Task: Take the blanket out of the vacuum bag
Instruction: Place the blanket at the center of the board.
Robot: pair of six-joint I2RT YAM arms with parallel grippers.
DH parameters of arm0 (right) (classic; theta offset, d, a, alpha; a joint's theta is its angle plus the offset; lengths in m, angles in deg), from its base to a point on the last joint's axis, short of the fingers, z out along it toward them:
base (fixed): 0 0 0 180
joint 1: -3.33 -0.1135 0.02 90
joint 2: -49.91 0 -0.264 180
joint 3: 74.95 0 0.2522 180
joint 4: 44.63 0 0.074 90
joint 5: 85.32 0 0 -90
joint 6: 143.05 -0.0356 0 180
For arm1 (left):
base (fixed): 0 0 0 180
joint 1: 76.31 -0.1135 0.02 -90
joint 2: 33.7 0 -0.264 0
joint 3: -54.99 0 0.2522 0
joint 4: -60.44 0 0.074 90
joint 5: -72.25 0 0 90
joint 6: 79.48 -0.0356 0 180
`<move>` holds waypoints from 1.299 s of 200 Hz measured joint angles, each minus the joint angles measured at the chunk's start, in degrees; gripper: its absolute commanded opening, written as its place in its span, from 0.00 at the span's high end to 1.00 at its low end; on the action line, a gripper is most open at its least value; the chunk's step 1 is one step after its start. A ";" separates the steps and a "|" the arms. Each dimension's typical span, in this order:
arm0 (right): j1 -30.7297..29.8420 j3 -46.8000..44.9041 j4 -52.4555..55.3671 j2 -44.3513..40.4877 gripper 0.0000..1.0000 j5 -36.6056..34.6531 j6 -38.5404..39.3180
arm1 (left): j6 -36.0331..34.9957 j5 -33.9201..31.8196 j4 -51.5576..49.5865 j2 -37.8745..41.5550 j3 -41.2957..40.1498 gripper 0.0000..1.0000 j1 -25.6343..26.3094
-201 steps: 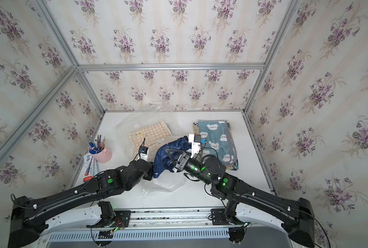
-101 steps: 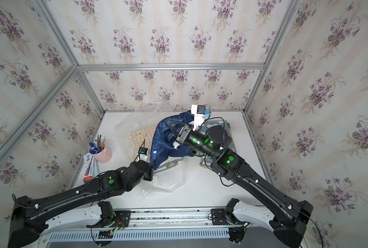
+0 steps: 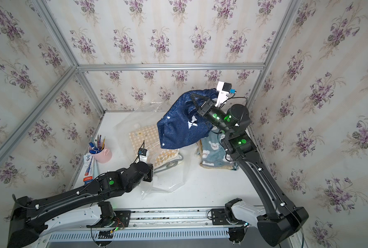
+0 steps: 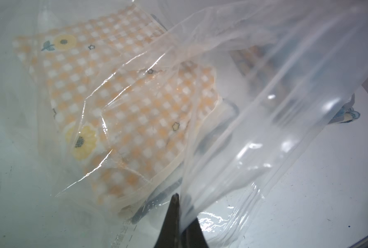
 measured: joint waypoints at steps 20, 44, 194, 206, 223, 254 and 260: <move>6.23 1.09 -0.70 0.90 1.00 3.78 -0.57 | -0.02 0.13 0.02 1.05 -0.28 0.93 0.00; 13.03 0.15 -3.43 1.77 1.00 7.02 -3.67 | -0.24 0.02 -0.02 1.92 -0.79 0.93 0.00; 26.43 -21.84 -10.60 -0.87 1.00 16.79 -11.87 | -1.84 -0.09 1.51 0.35 -2.56 0.93 0.00; 26.38 -19.10 -10.58 1.95 1.00 16.65 -11.63 | -2.25 0.15 1.81 -0.63 -2.23 0.93 -0.02; 26.40 -13.66 -11.23 6.40 1.00 16.65 -11.43 | -2.67 0.50 2.08 -1.66 -1.42 0.93 -0.04; 26.40 -11.41 -12.39 7.82 1.00 15.17 -10.51 | -2.80 0.76 2.67 -2.14 -0.61 0.94 -0.11; 26.38 -13.31 -12.46 6.67 1.00 14.01 -10.32 | -2.80 0.83 2.67 -2.14 -0.63 0.93 -0.11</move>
